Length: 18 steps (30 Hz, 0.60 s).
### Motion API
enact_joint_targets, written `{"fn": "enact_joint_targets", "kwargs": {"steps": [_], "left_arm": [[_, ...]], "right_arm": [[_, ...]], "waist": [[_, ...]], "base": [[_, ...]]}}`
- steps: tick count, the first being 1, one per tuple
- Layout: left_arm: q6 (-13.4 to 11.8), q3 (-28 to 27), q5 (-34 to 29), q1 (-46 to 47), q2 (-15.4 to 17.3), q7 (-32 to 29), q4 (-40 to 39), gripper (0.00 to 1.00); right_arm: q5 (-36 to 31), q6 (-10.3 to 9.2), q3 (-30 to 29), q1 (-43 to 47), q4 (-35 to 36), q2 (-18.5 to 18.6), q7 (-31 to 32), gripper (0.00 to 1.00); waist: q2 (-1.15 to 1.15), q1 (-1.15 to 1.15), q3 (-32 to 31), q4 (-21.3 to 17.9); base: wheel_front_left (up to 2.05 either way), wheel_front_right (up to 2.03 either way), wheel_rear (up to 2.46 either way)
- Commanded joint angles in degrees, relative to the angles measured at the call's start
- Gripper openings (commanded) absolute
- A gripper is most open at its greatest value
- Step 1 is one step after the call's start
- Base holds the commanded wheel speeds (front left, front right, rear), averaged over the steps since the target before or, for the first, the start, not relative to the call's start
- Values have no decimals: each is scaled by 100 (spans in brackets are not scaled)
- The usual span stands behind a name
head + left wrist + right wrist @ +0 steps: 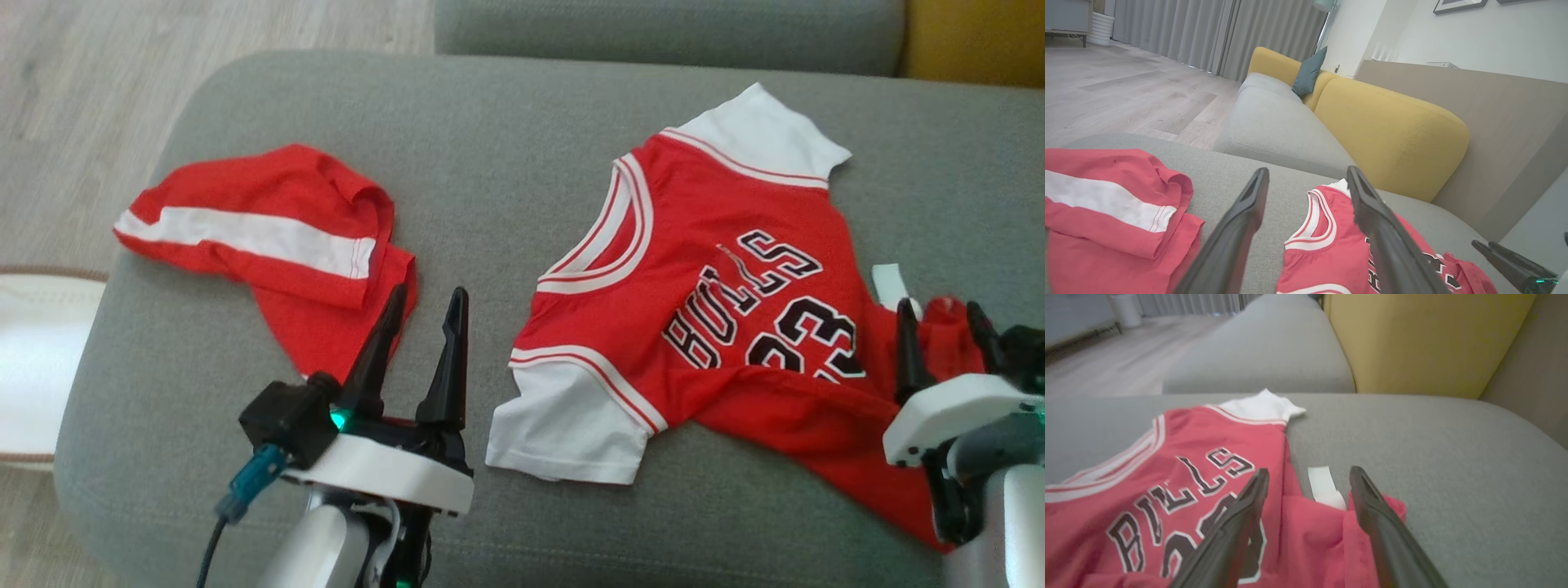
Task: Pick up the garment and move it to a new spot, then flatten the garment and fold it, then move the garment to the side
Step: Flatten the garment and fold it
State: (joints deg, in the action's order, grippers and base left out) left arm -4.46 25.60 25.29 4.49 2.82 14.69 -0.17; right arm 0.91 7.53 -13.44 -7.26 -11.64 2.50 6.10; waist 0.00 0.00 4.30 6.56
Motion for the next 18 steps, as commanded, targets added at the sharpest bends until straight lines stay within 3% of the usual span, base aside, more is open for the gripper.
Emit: {"fn": "enact_joint_targets", "kwargs": {"steps": [1, 12, 18], "left_arm": [[42, -149, -45, 321, 6, 31, -190, 100], [98, -124, -28, 532, 6, 31, -152, 100], [106, -118, -22, 586, 6, 31, -157, 100]], "right_arm": [[-166, -4, 55, -309, 41, 38, 94, 100], [-1300, -4, -225, -801, -992, 515, 641, 100], [-1384, -4, -209, -996, -1461, 627, 961, 100]], "waist": [[0, 0, 131, 71], [0, 0, 528, 248], [0, 0, 650, 282]], "base": [[0, 0, 0], [0, 0, 0], [0, 0, 0]]}}
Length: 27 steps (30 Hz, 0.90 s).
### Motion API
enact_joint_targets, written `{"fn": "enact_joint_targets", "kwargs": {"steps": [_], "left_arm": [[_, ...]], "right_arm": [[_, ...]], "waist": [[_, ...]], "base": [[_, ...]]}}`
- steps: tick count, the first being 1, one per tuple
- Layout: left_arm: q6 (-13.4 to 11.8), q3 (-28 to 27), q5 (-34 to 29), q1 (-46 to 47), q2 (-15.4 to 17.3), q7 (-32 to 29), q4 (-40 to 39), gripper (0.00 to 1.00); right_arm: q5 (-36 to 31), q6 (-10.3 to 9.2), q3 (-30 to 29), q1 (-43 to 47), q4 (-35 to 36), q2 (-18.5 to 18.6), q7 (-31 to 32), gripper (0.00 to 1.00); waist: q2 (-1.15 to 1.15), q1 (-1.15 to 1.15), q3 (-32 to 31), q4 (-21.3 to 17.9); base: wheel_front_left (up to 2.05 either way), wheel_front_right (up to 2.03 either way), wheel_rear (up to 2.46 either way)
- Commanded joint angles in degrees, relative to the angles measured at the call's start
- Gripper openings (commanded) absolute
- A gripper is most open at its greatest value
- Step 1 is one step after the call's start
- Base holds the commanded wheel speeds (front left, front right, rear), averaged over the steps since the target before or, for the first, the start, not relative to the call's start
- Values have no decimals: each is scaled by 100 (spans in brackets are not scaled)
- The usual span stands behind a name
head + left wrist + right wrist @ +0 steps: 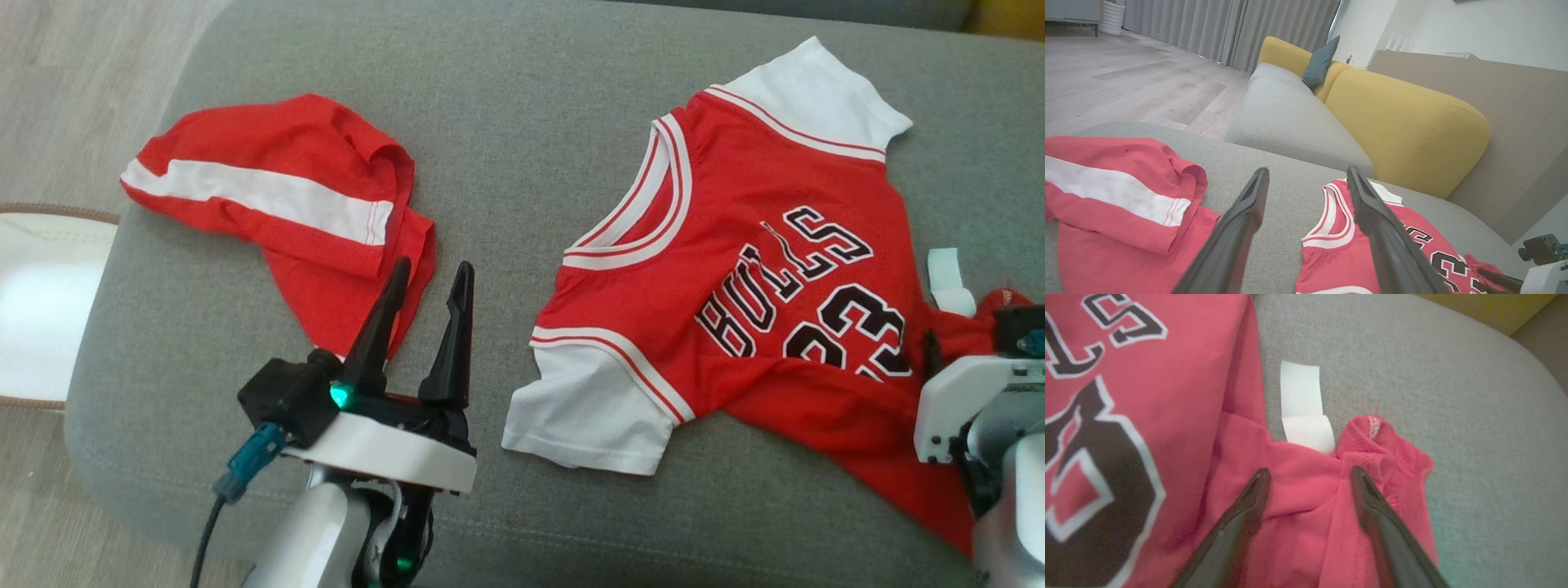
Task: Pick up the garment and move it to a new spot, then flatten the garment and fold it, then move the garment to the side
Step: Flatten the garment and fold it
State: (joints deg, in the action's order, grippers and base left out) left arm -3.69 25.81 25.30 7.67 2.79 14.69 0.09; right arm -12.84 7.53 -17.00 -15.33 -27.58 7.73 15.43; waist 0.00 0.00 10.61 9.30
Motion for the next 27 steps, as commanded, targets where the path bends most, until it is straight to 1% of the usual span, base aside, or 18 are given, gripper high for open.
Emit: {"fn": "enact_joint_targets", "kwargs": {"steps": [1, 6, 7, 8, 12, 18, 23, 24, 27], "left_arm": [[30, -138, -23, 280, 9, 31, -185, 100], [31, -137, -21, 339, 9, 31, -183, 100], [32, -137, -21, 346, 9, 31, -182, 100], [32, -136, -21, 353, 9, 31, -181, 100], [31, -137, -20, 364, 9, 31, -163, 100], [35, -145, -12, 379, 9, 31, -150, 100], [49, -118, 1, 416, 9, 31, -198, 100], [49, -118, 1, 416, 9, 31, -198, 100], [69, -92, 14, 459, 9, 31, -213, 100]], "right_arm": [[25, -4, 173, -210, 50, 116, 98, 100], [286, -4, 326, -301, -342, 179, 383, 100], [360, -4, 343, -320, -397, 179, 428, 34], [399, -4, 366, -336, -425, 201, 435, 0], [447, -4, 271, -426, -426, 303, 330, 0], [282, -4, -87, -832, -201, 509, -80, 0], [48, -4, -207, -1416, -26, 807, -303, 0], [48, -4, -207, -1416, -26, 807, -303, 0], [-120, -4, -134, -1786, -78, 1071, -309, 0]], "waist": [[0, 0, 38, 10], [0, 0, 134, 23], [0, 0, 146, 24], [0, 0, 156, 25], [0, 0, 157, 21], [0, 0, 108, 23], [0, 0, 190, 68], [0, 0, 190, 68], [0, 0, 281, 132]], "base": [[0, 0, 0], [0, 0, 0], [0, 0, 0], [0, 0, 0], [0, 0, 0], [0, 0, 0], [0, 0, 0], [0, 0, 0], [0, 0, 0]]}}
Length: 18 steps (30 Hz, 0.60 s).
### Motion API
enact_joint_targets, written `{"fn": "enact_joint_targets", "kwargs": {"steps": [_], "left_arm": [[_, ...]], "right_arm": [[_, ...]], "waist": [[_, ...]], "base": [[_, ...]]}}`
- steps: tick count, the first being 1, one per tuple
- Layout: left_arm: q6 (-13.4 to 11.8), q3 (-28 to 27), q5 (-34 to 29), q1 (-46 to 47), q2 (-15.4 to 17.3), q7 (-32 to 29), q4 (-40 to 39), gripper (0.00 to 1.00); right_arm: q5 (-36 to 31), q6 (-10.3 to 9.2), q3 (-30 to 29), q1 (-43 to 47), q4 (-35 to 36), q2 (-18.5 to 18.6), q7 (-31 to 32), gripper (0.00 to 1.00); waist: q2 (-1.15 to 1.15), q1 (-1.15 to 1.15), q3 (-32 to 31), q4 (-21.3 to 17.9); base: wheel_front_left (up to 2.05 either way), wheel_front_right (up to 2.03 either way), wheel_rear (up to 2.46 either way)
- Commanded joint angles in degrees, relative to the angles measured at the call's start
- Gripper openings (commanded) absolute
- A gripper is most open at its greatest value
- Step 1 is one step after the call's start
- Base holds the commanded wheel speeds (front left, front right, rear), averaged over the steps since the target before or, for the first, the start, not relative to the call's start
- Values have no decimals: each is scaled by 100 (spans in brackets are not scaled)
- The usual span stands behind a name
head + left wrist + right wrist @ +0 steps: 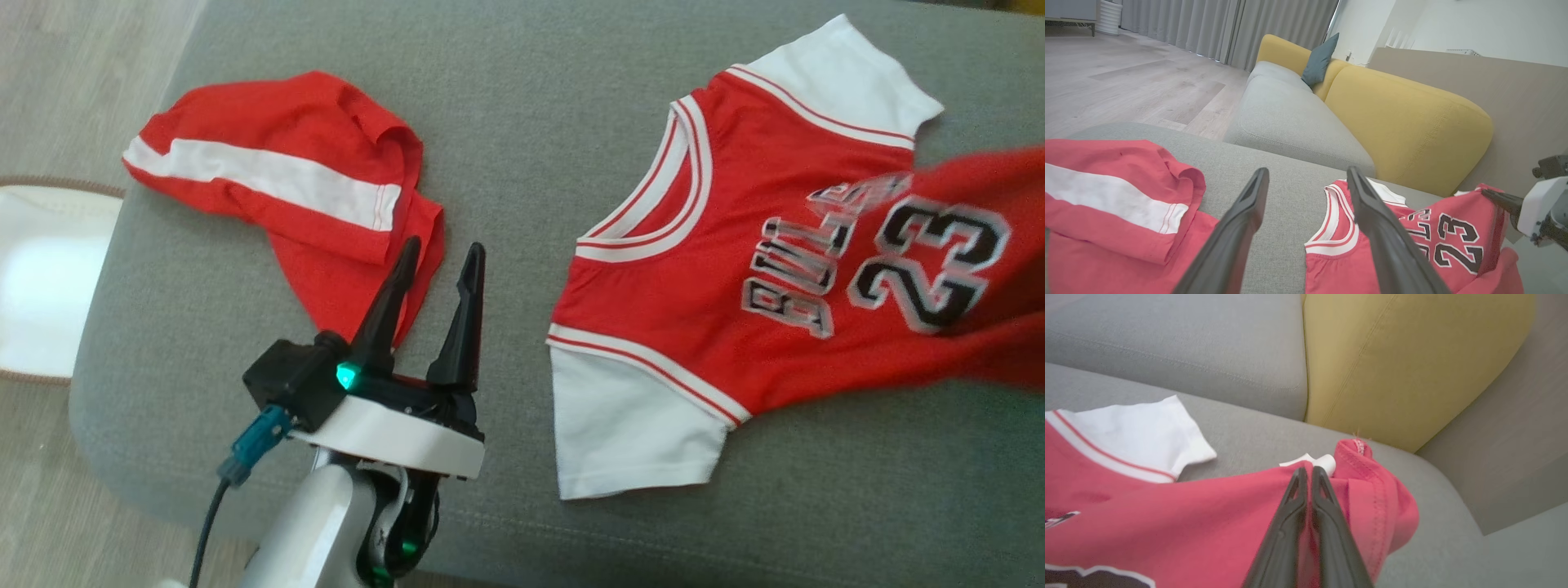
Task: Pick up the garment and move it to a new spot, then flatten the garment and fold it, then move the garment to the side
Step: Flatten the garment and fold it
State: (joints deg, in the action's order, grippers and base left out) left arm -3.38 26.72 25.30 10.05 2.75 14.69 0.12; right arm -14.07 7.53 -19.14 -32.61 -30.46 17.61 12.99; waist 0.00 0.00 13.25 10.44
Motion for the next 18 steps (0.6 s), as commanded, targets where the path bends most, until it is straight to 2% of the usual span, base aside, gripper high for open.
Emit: {"fn": "enact_joint_targets", "kwargs": {"steps": [1, 7, 12, 14, 18], "left_arm": [[45, -171, 19, 234, 12, 31, -216, 100], [54, -108, 50, 319, 12, 31, -229, 100], [58, -101, 71, 391, 12, 31, -237, 100], [55, -105, 74, 403, 12, 31, -234, 100], [12, -97, 97, 408, 12, 31, -226, 100]], "right_arm": [[-43, -4, 113, -190, 168, 180, -90, 0], [-429, -4, 93, -927, -210, 637, -281, 0], [-744, -4, -5, -1348, -584, 642, -636, 0], [-872, -4, 11, -1405, -797, 572, -701, 100], [-1016, -4, -101, -1440, -1105, 423, -952, 100]], "waist": [[0, 0, 47, 46], [0, 0, 240, 212], [0, 0, 348, 288], [0, 0, 357, 287], [0, 0, 296, 233]], "base": [[0, 0, 0], [0, 0, 0], [0, 0, 0], [0, 0, 0], [0, 0, 0]]}}
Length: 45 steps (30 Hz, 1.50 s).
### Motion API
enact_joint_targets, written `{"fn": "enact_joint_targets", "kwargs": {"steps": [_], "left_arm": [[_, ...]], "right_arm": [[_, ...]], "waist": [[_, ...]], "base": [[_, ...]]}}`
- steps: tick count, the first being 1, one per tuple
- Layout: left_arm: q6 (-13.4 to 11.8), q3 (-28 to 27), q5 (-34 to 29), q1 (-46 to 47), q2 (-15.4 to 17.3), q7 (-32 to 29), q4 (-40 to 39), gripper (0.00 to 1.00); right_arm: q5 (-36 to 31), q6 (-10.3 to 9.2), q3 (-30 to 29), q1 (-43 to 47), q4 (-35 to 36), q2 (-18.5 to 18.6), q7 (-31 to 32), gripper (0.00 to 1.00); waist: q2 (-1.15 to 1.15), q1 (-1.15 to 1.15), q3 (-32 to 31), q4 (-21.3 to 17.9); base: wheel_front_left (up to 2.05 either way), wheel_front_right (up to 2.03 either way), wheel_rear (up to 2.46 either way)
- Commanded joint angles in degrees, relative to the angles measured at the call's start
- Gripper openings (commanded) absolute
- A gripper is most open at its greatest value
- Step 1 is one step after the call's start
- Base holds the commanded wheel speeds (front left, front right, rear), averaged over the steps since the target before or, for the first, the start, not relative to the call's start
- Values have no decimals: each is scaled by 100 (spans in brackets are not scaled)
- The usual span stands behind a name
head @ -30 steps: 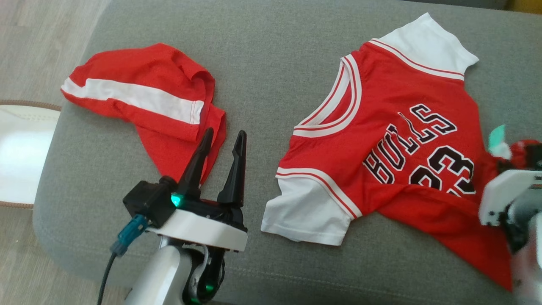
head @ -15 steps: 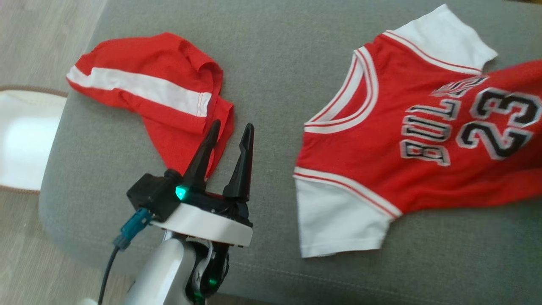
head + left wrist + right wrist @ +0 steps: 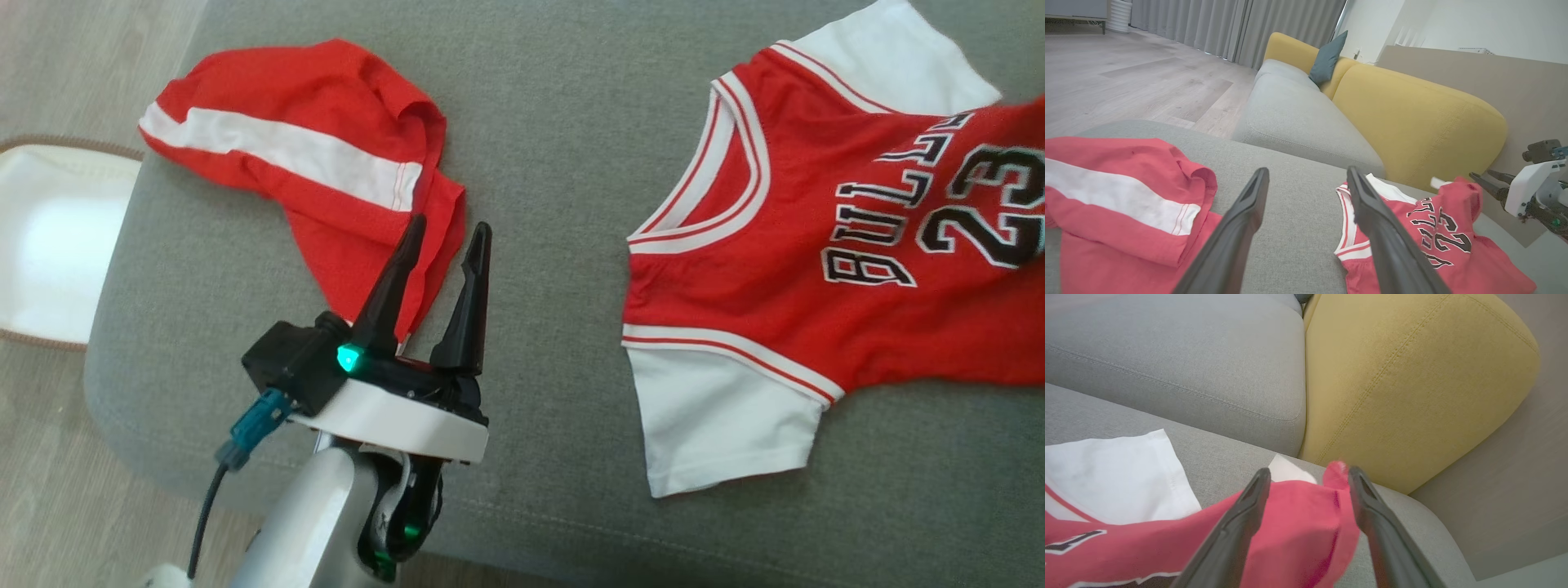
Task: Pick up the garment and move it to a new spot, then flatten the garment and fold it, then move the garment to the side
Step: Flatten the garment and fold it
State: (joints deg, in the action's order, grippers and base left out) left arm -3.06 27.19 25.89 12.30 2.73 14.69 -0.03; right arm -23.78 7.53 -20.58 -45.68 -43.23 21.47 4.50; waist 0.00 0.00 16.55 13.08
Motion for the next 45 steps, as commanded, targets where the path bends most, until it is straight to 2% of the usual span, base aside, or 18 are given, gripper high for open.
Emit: {"fn": "enact_joint_targets", "kwargs": {"steps": [1, 9, 17, 22, 23, 28, 33, 39, 45], "left_arm": [[-28, -146, 41, 178, 15, 31, -215, 100], [-24, -215, -36, 26, 15, 31, -165, 100], [-78, -216, -47, -156, 15, 31, -180, 100], [-145, -202, -10, -271, 15, 31, -194, 100], [-145, -202, -10, -271, 15, 31, -194, 100], [-186, -180, 37, -365, 15, 31, -197, 100], [-165, -151, 39, -398, 15, 31, -119, 100], [-125, 82, 71, -341, 15, 31, 177, 100], [-6, 934, 161, -192, 15, -107, 1435, 100]], "right_arm": [[-56, -4, 13, -118, 111, -9, -184, 100], [447, -4, -4, 224, 35, -580, -1126, 100], [1455, -4, 412, 1185, 840, -1231, -1636, 100], [2063, -4, 537, 2116, 1834, -1589, -1632, 100], [2063, -4, 537, 2116, 1834, -1589, -1632, 100], [2426, -4, 716, 3133, 2882, -1789, -1485, 100], [2731, -4, 815, 3773, 3685, -1854, -1229, 100], [2849, -4, 860, 3861, 4044, -1858, -1032, 100], [2779, -4, 784, 3824, 4220, -1859, -921, 100]], "waist": [[0, 0, -64, -59], [0, 0, -508, -455], [0, 0, -1008, -894], [0, 0, -1252, -1087], [0, 0, -1252, -1087], [0, 0, -1358, -1213], [0, 0, -1352, -1320], [0, 0, -1294, -1430], [0, 0, -1180, -1521]], "base": [[0, 0, 0], [0, 0, 0], [0, 0, 0], [0, 0, 0], [0, 0, 0], [0, 0, 0], [0, 0, 0], [0, 0, 0], [0, 0, 0]]}}
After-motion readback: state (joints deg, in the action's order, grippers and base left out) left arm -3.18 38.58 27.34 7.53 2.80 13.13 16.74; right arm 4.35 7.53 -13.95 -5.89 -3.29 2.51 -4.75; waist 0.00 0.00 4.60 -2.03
